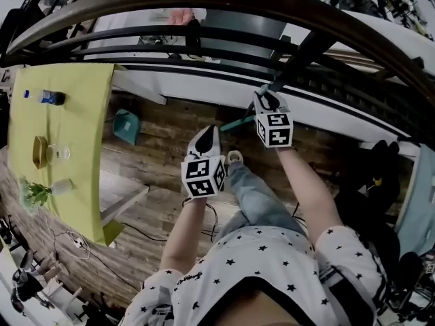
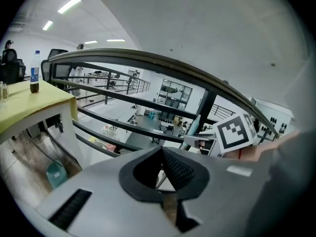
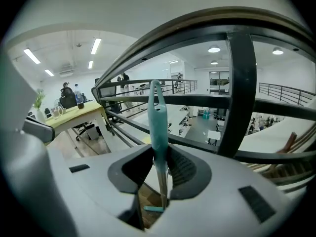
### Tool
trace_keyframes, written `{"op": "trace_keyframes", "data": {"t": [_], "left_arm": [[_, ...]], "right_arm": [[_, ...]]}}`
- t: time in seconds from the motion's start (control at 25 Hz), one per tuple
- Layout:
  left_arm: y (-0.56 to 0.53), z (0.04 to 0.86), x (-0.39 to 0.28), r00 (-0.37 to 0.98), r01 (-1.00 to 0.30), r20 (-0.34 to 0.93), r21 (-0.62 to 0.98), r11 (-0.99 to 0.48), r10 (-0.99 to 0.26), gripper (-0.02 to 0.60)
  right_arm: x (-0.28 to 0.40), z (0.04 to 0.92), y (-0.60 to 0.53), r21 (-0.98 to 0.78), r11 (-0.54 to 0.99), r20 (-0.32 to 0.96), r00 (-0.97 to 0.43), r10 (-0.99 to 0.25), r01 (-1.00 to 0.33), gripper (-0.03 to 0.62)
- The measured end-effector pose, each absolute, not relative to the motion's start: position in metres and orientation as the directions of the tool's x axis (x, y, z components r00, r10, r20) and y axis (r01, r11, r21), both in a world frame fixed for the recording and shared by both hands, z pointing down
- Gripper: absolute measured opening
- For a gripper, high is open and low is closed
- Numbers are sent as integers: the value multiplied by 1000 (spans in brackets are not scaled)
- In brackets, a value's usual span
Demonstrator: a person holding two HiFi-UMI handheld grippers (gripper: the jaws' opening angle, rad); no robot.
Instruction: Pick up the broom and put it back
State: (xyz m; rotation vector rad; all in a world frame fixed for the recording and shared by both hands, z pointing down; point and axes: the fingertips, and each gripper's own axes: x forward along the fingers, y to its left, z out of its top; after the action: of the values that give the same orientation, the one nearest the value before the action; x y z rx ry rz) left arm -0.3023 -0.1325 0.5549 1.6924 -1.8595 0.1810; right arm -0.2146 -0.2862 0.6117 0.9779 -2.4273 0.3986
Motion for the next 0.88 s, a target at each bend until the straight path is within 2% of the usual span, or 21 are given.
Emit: {"op": "trace_keyframes", "data": {"t": [0.4, 0.88], "left_arm": [[-159, 580, -318, 14, -935, 534, 306, 178, -846, 12], [-174, 606, -334, 22, -924, 555, 328, 195, -832, 12]], "right_arm": [[-228, 647, -327, -99, 671, 569, -594, -568, -735, 86], [-237, 673, -389, -84, 597, 566, -532, -630, -797, 90]]}}
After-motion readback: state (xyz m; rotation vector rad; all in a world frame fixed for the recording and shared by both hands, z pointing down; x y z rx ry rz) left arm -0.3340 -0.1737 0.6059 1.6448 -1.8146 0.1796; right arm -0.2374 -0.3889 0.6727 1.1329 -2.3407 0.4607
